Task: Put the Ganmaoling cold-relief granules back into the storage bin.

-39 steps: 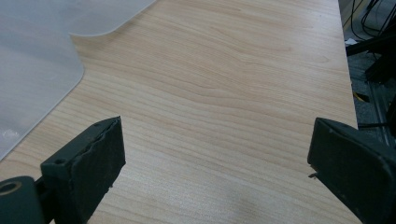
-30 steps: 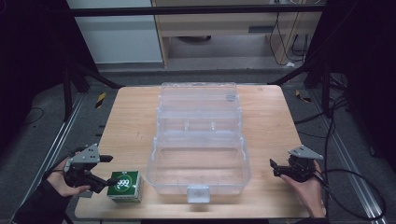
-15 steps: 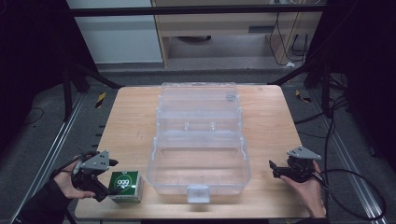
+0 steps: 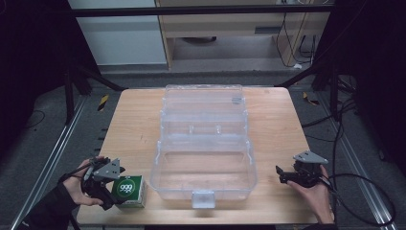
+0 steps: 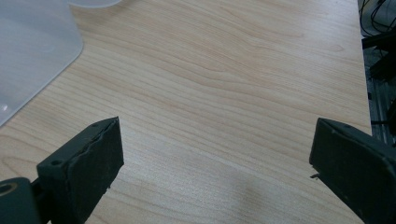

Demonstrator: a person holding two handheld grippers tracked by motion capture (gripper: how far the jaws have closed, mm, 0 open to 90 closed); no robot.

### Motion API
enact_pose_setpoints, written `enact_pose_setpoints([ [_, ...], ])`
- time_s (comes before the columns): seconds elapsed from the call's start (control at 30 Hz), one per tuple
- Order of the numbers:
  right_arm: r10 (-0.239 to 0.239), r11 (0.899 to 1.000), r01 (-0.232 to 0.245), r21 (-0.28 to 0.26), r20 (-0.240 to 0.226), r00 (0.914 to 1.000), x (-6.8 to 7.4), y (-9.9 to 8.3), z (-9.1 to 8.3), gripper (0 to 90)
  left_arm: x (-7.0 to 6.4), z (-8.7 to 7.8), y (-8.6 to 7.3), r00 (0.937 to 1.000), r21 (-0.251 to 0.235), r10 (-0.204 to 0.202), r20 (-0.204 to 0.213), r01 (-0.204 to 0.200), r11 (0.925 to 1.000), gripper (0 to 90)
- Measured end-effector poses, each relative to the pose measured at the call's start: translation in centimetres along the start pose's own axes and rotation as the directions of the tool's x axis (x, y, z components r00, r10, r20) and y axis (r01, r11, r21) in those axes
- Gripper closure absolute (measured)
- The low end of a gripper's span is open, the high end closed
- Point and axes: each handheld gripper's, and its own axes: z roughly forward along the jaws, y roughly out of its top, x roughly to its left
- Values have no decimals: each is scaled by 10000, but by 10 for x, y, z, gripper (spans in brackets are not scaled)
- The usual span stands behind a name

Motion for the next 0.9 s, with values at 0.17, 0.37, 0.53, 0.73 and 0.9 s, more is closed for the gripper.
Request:
enact_pose_setpoints([
  [0.17,-66,9999,66,82,-15,10000,0,0,1,33,-1,6,2,9999,204,85,146,-88,9998,49],
  [0.37,-104,9998,105,149,-73,9999,1,-1,2,31,0,11,3,9995,414,233,191,-240,9989,41],
  [0.53,-233,9995,236,201,-136,9996,2,-1,3,30,1,17,3,9991,587,342,243,-356,9976,35],
  [0.73,-291,9991,297,291,-187,9994,3,-1,4,29,2,24,3,9982,881,497,325,-524,9947,24],
  [0.9,-387,9985,395,383,-210,9990,4,-2,5,28,3,30,2,9975,1018,543,455,-587,9931,22],
])
